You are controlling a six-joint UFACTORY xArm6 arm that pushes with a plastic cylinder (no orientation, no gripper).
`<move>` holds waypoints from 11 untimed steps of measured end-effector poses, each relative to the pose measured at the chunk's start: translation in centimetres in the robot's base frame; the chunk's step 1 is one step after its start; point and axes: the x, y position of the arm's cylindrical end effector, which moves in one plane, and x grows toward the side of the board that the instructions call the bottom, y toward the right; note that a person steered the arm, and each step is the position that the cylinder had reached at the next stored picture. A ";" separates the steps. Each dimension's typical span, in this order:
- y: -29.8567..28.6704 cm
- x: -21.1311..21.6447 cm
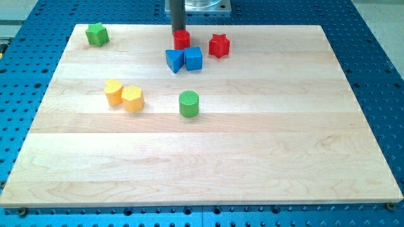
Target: Separate the red circle from blue cube
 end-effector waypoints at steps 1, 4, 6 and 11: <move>3.6 1.8; 5.6 5.9; 10.0 13.9; 5.2 10.1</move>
